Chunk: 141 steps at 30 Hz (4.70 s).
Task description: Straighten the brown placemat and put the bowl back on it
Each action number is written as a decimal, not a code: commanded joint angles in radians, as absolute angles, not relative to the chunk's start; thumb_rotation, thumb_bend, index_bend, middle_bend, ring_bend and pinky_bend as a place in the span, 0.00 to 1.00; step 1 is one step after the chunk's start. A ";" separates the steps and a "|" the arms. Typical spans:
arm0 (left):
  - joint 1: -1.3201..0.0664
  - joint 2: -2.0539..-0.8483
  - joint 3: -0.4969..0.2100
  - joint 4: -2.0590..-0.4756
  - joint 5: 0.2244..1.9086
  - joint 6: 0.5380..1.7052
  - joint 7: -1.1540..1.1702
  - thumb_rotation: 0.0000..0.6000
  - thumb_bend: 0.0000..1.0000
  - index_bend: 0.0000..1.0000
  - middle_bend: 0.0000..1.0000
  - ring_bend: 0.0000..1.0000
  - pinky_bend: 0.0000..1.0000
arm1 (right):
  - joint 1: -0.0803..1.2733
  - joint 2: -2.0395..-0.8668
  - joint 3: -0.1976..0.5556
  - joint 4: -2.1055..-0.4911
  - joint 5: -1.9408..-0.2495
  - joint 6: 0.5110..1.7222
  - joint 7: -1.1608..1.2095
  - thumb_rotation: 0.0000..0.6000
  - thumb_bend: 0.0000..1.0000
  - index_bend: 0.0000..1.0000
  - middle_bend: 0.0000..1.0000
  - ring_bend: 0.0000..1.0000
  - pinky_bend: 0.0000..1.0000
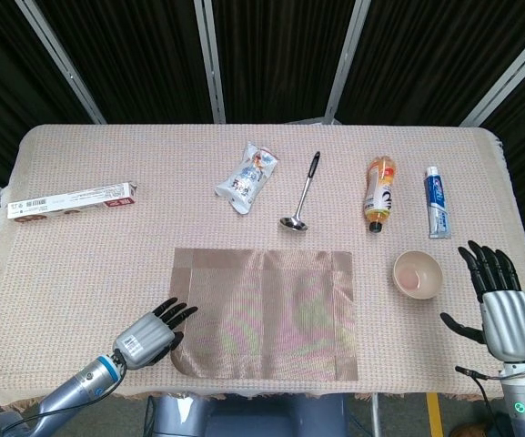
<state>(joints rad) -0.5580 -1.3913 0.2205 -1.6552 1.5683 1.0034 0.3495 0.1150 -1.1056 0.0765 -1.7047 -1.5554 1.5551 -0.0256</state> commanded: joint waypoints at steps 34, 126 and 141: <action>-0.468 -1.156 0.147 -1.725 1.682 1.341 0.104 1.00 0.00 0.00 0.00 0.00 0.00 | 0.175 -1.160 0.074 -1.622 -1.450 1.353 -0.048 1.00 0.00 0.06 0.00 0.00 0.00; -0.253 -1.084 -0.107 -1.715 1.417 1.469 0.084 1.00 0.00 0.00 0.00 0.00 0.00 | 0.680 -1.475 0.042 -1.584 -1.672 0.929 -0.391 1.00 0.00 0.00 0.00 0.00 0.00; -0.165 -1.086 -0.058 -1.744 1.471 1.573 0.167 1.00 0.00 0.00 0.00 0.00 0.00 | 0.371 -1.147 0.023 -1.640 -1.594 1.414 -0.178 1.00 0.00 0.00 0.00 0.00 0.00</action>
